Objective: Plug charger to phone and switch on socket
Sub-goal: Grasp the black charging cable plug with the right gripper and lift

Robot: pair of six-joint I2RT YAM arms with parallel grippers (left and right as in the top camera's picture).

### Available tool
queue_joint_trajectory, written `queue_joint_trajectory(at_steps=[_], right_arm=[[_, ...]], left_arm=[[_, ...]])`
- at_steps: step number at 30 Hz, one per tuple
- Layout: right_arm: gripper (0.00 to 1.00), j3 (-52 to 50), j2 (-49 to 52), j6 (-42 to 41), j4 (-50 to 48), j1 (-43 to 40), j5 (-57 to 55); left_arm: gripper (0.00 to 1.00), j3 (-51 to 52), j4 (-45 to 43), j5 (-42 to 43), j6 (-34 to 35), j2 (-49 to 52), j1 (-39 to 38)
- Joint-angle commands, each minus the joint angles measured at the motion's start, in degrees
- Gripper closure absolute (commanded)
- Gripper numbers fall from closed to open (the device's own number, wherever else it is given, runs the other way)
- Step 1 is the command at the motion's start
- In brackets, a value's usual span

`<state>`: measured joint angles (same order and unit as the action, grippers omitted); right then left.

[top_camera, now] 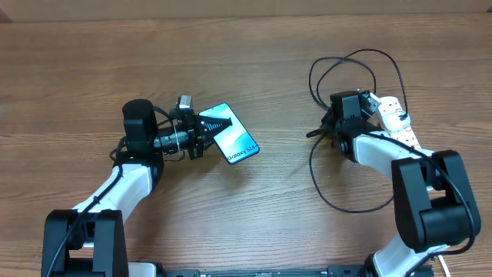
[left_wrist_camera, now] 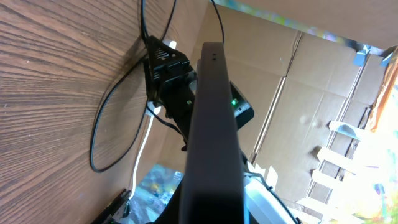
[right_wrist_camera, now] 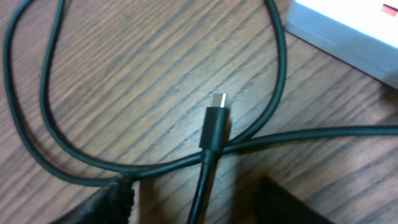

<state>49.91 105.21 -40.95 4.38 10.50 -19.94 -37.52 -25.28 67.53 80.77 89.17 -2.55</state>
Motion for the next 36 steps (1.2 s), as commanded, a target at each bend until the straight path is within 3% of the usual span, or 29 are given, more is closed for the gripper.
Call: queue_joint_trajectory(at_steps=[1, 5, 12, 25, 36], right_arm=[[0.5, -0.7, 3.21, -0.59, 4.48, -0.13, 4.35], [0.68, -0.7, 3.21, -0.39, 8.37, -0.13, 5.57], [0.96, 1.09, 3.13, 6.97, 10.8, -0.13, 8.26], [0.96, 14.32, -4.07, 7.48, 33.81, -0.13, 18.78], [0.96, 15.21, -20.26, 11.52, 36.61, -0.17, 18.58]], left_arm=[[0.96, -1.75, -0.68, 1.97, -1.09, -0.07, 0.28], [0.96, -1.75, -0.7, 1.92, -1.62, -0.07, 0.28], [0.96, -1.75, -0.72, 1.99, -2.56, -0.07, 0.28], [0.96, -1.75, -2.56, 2.99, -6.05, -0.02, 1.44], [0.96, -1.75, -6.29, 3.48, -7.54, -0.02, 1.79]])
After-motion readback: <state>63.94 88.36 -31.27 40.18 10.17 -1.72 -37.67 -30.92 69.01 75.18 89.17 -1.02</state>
